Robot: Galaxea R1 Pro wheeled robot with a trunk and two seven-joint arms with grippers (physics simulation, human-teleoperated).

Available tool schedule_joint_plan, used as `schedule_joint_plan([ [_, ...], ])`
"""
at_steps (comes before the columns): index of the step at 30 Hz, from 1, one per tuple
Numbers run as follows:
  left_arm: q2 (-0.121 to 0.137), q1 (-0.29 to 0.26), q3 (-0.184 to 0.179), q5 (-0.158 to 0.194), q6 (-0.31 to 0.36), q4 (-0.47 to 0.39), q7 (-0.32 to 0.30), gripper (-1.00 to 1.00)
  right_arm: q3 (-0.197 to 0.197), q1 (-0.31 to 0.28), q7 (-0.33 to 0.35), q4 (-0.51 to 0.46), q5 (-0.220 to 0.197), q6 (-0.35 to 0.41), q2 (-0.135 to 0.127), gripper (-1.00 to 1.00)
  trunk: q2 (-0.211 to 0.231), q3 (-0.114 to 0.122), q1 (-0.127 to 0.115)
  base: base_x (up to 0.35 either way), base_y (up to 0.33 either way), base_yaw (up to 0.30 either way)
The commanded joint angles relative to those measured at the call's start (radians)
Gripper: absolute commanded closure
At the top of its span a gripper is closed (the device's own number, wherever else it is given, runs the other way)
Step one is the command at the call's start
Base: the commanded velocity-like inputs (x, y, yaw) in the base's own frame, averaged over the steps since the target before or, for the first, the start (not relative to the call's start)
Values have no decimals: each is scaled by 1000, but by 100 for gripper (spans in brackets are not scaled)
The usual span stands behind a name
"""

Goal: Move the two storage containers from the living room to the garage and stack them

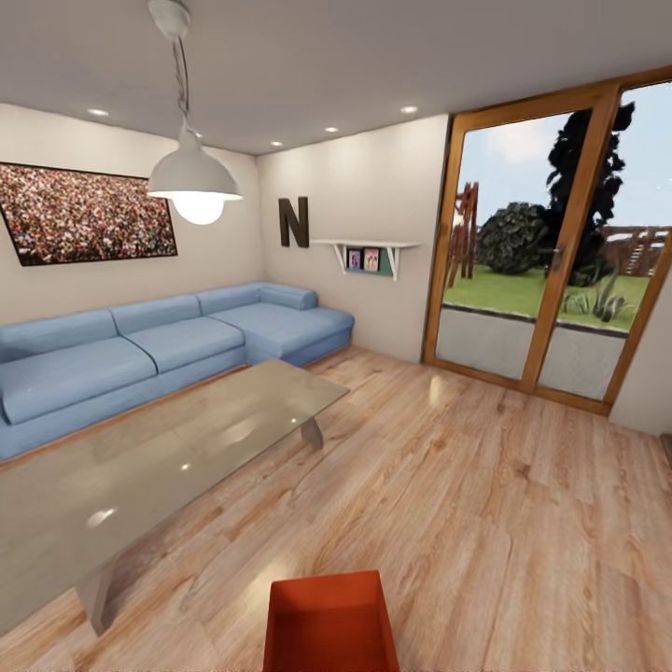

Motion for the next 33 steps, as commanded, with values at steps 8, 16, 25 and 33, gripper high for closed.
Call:
schedule_joint_plan([
  [8,0,-1,-2,5,-2,0,2,-100,8,-1,-3,2,-4,-3,0,-100,-1,-14,0,0,0,0],
  [16,0,-1,-3,5,-2,0,2,-100,8,-1,-3,2,-4,-4,0,-100,-1,-27,0,0,0,0],
  [25,0,-1,-2,5,-2,0,2,-100,9,-1,-3,2,-4,-4,0,-100,-1,-41,0,0,0,0],
  [33,0,-1,-3,5,-2,0,2,-100,9,-1,-3,2,-4,-4,0,-100,-1,-54,0,0,0,0],
])
